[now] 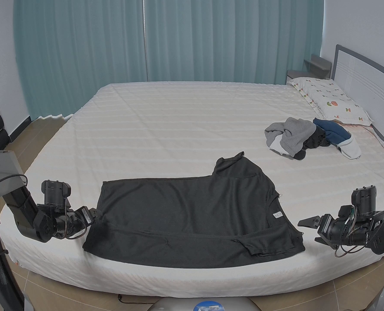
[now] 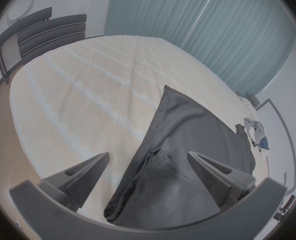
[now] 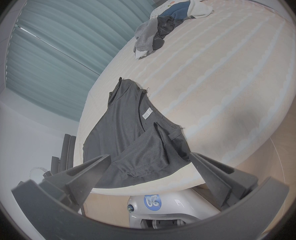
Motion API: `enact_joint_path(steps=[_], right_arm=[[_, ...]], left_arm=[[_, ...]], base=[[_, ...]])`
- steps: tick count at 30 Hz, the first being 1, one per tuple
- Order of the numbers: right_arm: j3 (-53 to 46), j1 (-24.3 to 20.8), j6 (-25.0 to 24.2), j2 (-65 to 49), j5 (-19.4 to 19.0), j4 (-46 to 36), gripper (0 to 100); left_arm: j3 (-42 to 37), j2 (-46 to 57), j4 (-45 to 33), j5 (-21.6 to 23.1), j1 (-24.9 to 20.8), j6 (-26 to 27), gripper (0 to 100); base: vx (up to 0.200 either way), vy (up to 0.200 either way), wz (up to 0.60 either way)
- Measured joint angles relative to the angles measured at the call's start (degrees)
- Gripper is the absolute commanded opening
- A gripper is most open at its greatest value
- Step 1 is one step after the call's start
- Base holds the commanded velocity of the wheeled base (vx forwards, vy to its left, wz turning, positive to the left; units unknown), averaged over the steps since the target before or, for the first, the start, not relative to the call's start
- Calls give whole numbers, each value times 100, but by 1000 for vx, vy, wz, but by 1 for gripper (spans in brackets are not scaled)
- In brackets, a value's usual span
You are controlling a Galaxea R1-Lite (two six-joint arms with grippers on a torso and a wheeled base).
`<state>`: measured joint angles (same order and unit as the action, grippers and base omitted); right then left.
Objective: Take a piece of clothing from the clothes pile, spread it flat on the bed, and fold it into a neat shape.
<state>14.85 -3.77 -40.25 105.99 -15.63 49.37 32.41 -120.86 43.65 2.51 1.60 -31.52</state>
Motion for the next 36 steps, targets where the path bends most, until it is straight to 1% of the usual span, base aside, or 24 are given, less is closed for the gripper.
enact_joint_path(steps=[3,6,8,10,11,14,16,22,32,36], right_arm=[[0,-2,0,7,0,0,100],[0,-6,-1,11,0,-2,100],[0,-13,0,18,-2,0,100],[0,-17,2,22,-2,0,100],[0,-24,2,29,-2,0,100],[0,-39,5,40,0,0,100],[-2,-50,7,44,1,0,100],[-7,-72,11,60,0,0,100],[-11,-100,11,82,11,0,100],[-18,-113,10,82,9,0,100]], left_arm=[[30,22,18,183,-12,-90,100],[116,33,35,457,-26,-400,100],[187,40,60,791,-30,-627,100],[215,43,115,1090,-33,-699,100],[221,40,178,1352,-30,-729,100],[228,16,372,1657,-22,-745,100],[228,-39,440,1712,-9,-663,100],[215,-262,574,1712,5,-44,100],[82,-580,1172,1686,7,22,100],[38,-686,1242,1684,-2,20,100]], base=[[0,0,0],[0,0,0],[0,0,0],[0,0,0],[0,0,0],[0,0,0],[0,0,0],[0,0,0],[0,0,0],[0,0,0]])
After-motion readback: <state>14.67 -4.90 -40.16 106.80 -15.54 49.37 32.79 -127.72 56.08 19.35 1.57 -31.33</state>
